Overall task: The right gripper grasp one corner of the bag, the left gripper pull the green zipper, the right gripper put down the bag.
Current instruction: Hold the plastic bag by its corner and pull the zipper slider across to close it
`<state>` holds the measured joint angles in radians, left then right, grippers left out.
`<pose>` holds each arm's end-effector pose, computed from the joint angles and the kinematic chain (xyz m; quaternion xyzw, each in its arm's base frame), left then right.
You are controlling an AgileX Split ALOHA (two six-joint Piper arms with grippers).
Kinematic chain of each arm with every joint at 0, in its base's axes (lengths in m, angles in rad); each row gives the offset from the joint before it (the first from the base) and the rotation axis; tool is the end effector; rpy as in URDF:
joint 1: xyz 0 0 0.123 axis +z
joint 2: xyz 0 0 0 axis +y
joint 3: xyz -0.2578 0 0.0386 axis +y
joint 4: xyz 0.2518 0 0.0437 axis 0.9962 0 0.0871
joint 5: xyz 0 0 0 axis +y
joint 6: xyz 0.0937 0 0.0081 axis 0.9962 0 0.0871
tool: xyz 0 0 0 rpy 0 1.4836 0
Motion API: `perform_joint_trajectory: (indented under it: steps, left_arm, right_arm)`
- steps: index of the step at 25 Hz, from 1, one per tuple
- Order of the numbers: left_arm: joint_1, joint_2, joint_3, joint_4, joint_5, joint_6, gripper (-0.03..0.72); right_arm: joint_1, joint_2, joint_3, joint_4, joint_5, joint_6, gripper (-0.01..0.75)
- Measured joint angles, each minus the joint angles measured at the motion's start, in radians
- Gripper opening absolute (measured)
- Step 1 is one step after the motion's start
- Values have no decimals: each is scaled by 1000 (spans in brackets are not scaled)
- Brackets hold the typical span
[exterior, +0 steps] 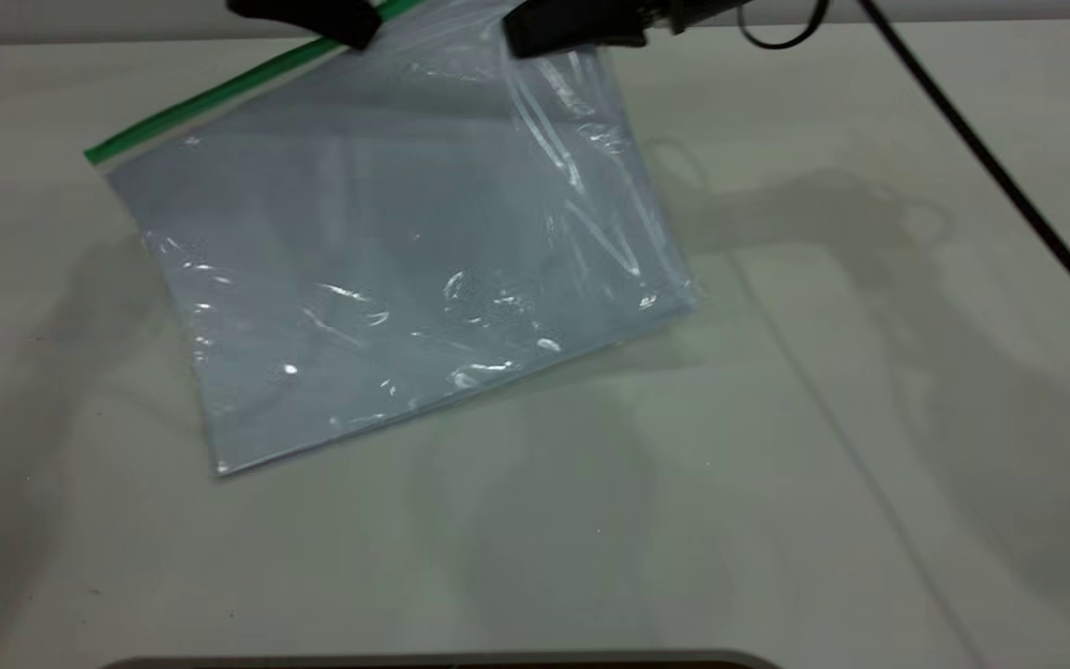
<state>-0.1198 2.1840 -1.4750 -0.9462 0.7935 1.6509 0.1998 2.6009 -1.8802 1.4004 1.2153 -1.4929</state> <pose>0.4206 -0.1055 0.1106 0.5013 0.7889 -0.2034 0.2914 0.4497 0.1797 0.0579 -0.3645 0.7309 0.5165 0.2571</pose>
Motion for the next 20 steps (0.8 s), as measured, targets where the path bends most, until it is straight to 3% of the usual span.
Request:
perform_joint_trajectory:
  steps: [13, 20]
  left_arm:
    - [7, 0, -6, 299, 8, -150, 50]
    - [7, 0, -7, 410, 43, -215, 50]
  right_arm:
    - [-125, 0, 0, -40, 19, 23, 35]
    - [-148, 0, 0, -55, 19, 26, 35]
